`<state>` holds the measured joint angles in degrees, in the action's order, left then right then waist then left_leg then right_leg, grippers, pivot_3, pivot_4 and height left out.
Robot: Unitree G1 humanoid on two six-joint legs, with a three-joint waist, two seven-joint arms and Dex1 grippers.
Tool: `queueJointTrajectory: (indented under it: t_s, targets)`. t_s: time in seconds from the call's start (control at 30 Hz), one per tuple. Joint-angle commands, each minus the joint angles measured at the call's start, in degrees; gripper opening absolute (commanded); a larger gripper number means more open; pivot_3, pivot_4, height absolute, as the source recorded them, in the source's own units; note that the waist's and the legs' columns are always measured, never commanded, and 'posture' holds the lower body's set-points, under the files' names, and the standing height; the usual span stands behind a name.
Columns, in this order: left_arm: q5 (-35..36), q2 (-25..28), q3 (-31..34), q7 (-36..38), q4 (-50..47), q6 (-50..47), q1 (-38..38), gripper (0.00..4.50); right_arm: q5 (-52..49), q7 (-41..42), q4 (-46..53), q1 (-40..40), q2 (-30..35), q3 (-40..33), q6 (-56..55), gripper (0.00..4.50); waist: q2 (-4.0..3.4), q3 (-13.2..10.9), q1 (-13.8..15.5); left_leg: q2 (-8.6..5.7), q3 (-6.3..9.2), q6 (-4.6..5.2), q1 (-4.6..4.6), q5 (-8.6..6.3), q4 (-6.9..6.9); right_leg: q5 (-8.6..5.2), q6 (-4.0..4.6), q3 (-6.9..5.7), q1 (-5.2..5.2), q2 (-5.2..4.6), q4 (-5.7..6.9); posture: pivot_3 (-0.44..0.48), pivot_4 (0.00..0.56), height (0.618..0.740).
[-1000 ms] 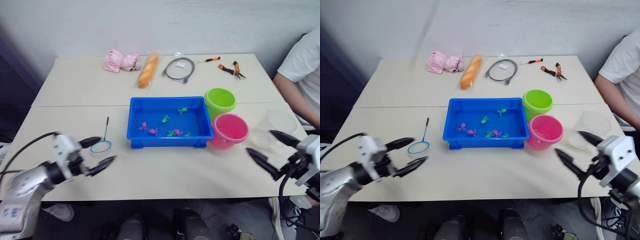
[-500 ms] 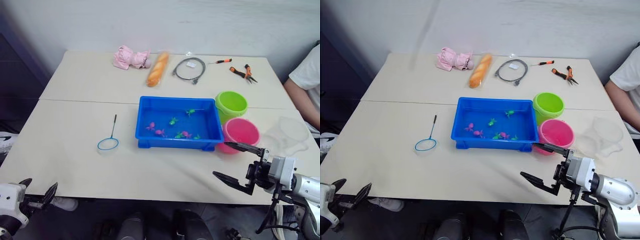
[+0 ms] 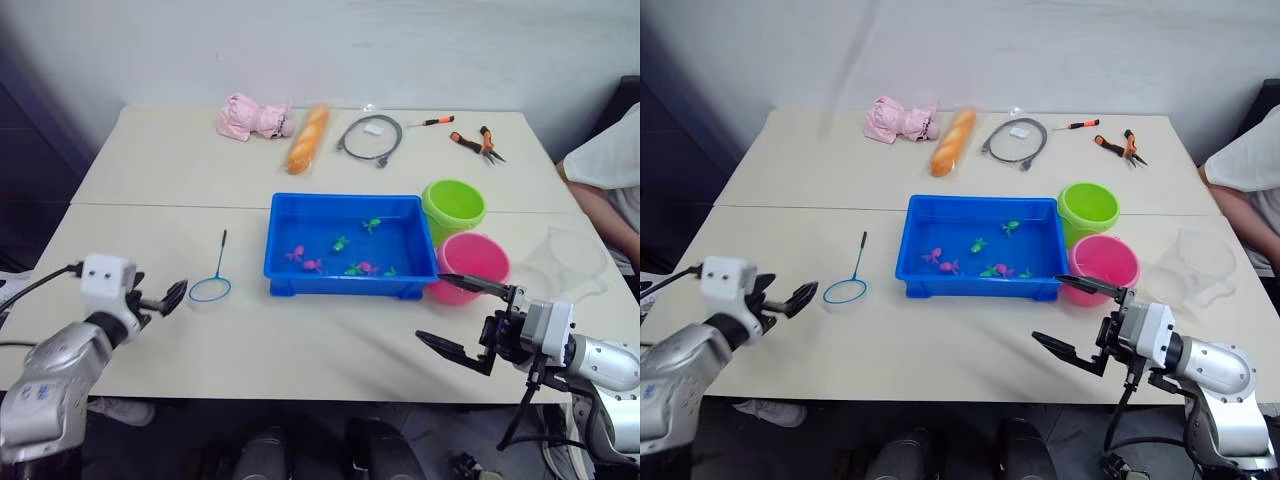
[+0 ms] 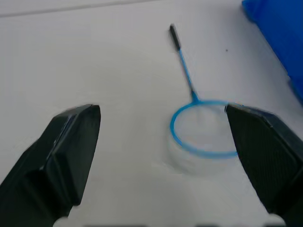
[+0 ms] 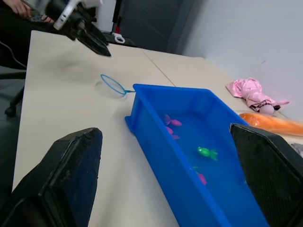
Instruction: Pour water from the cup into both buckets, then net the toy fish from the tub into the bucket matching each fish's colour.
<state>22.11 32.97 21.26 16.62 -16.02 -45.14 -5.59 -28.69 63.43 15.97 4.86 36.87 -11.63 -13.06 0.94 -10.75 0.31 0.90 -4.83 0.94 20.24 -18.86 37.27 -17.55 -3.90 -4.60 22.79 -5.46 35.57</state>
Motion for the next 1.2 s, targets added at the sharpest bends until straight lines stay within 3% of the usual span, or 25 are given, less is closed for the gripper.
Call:
queueJointTrajectory:
  t_s: [0.03,0.2,0.37,0.47,0.73,0.8,0.93,1.07,1.2]
  targets:
    - [-3.19,-1.75,-8.12,-2.65,6.63,-4.34,-11.02,4.50,-0.06,-2.33,2.40,0.18,0.09,-0.73,1.19,4.47,0.02,0.00,0.54,-0.02,0.00,0.03,0.01,0.03,0.08,0.03,-0.05,-0.02,-0.03,0.00,0.05,0.000,0.150,0.738]
    - [-7.91,-5.93,-14.57,-5.18,17.09,-2.73,-19.48,4.50,1.48,-5.96,3.36,-0.15,-0.68,-0.40,1.96,4.47,0.02,0.00,0.53,-0.03,-0.08,0.01,0.05,0.02,0.15,0.08,-0.14,0.02,0.00,0.03,0.05,0.000,0.150,0.738]
    - [-10.73,-9.47,-15.63,-9.09,27.49,-6.14,-25.31,4.50,2.52,-8.55,4.89,-0.46,-1.29,0.56,3.23,4.47,0.04,0.00,0.56,-0.03,-0.14,-0.03,0.04,0.05,0.20,0.08,-0.15,0.02,0.02,0.07,0.10,0.000,0.150,0.738]
    - [-10.71,-10.56,-15.48,-9.06,30.24,-7.93,-26.79,3.66,2.84,-9.24,5.49,-0.29,-1.36,0.77,3.58,4.50,0.05,0.00,0.84,-0.03,-0.14,-0.03,0.05,0.05,0.27,0.08,-0.15,0.02,0.02,0.07,0.15,0.000,0.150,0.738]
    - [-11.54,-9.72,-14.97,-7.27,30.85,-6.73,-24.59,0.05,3.39,-9.82,5.19,1.85,-1.57,0.25,1.90,4.50,0.06,0.01,1.13,-0.03,-0.14,-0.02,0.04,0.04,0.42,0.08,-0.15,0.04,-0.01,0.05,0.24,0.000,0.150,0.738]
    - [-9.06,-9.39,-9.67,-6.48,30.84,-2.46,-24.80,0.01,3.33,-9.57,4.78,2.27,-1.49,-0.13,1.38,4.50,0.06,0.01,1.05,-0.03,-0.15,-0.02,0.04,0.03,0.47,0.08,-0.15,0.06,-0.02,0.04,0.24,0.000,0.150,0.738]
    - [-0.20,-4.75,-1.14,7.56,26.06,8.01,-24.51,0.01,-0.65,-10.99,7.59,3.13,0.84,-0.86,9.77,4.50,0.18,-0.07,0.65,0.04,-0.13,-0.08,0.09,0.06,0.48,0.08,-0.15,0.03,0.04,0.07,0.26,0.000,0.150,0.738]
    - [3.53,6.84,-5.73,29.47,19.51,10.47,-19.20,0.01,-4.18,-14.09,13.61,2.28,6.85,-0.18,25.05,4.50,0.16,-0.06,-0.41,0.07,-0.14,-0.14,0.08,0.05,0.48,0.07,-0.12,0.09,0.10,0.05,0.30,0.000,0.150,0.738]
    - [6.56,16.15,-10.65,49.70,12.02,16.83,-18.35,0.01,-12.06,-14.43,17.35,-6.30,9.78,2.97,36.90,4.50,0.10,-0.07,-0.47,0.06,-0.07,-0.15,0.10,0.04,0.47,0.03,-0.06,0.09,0.09,0.01,0.25,0.000,0.150,0.738]
